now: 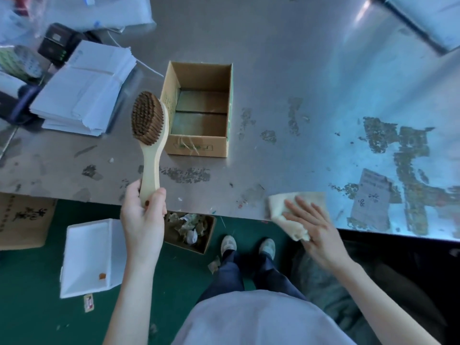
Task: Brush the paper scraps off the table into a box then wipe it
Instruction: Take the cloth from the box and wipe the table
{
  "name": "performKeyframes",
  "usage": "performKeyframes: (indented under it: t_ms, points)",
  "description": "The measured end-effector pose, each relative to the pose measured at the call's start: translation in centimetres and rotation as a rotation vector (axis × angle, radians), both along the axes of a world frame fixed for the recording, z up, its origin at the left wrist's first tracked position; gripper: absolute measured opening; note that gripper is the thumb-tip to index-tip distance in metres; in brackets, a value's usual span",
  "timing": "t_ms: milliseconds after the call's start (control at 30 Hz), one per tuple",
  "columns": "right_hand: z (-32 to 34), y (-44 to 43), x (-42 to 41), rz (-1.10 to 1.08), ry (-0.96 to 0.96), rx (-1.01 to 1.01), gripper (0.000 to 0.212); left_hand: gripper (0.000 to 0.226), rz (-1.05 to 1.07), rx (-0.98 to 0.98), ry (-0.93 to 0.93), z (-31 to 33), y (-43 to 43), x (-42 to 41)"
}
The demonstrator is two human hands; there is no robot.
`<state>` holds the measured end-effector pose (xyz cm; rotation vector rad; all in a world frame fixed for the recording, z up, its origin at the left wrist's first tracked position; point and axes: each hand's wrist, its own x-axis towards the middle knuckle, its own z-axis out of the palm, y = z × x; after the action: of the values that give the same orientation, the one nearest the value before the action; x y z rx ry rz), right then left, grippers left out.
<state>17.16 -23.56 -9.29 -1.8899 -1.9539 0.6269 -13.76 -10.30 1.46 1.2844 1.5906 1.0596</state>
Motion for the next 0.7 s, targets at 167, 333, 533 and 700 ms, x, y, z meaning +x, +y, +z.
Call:
performKeyframes:
  t_ms: [167,333,533,700]
  points:
    - [-0.1,-0.8,3.0,-0.468,-0.038,0.021,0.055,0.011,-0.062,0.000,-0.007,0.0,0.9,1.4]
    - [-0.4,0.8,4.3,-0.779,0.016,-0.004,0.062,0.012,-0.082,0.007,0.006,0.1,1.4,2.7]
    - [0.5,3.7,1.2,-0.557,0.167,0.011,0.053,0.017,-0.082,0.025,0.031,0.4,1.4,4.6]
    - [1.8,4.9,-1.0,-0.264,0.437,-0.112,0.050,0.023,-0.034,0.022,0.035,0.7,1.4,6.7]
